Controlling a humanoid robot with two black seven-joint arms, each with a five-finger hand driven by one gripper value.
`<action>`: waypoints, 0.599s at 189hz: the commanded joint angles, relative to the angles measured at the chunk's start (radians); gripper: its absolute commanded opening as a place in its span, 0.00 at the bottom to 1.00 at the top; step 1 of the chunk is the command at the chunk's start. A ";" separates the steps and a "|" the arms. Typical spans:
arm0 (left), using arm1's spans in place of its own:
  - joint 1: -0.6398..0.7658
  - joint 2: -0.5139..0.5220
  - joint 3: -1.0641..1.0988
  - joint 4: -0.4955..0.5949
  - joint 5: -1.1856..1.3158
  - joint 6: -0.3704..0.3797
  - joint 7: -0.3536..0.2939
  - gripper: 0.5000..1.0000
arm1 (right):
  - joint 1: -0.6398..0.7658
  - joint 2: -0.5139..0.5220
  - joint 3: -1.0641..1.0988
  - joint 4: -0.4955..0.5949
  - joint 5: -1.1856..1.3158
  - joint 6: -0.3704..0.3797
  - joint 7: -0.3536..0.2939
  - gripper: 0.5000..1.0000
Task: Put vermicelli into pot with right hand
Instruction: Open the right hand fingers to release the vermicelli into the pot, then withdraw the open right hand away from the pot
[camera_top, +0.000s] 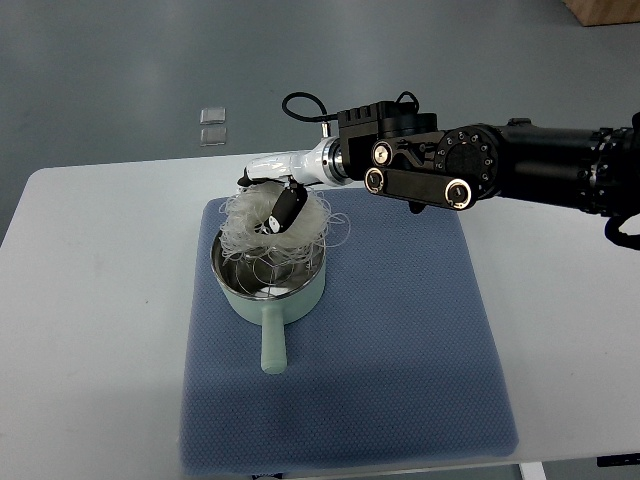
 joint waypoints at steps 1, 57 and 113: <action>0.000 0.000 0.001 0.000 0.000 0.000 0.000 1.00 | -0.014 0.000 0.020 -0.009 0.007 0.009 0.001 0.78; 0.000 0.000 0.001 0.000 0.000 0.000 0.000 1.00 | -0.009 0.000 0.115 -0.007 0.010 0.020 -0.001 0.83; 0.000 0.000 0.002 0.000 0.000 0.000 0.000 1.00 | -0.076 -0.043 0.418 -0.007 0.013 0.029 0.001 0.83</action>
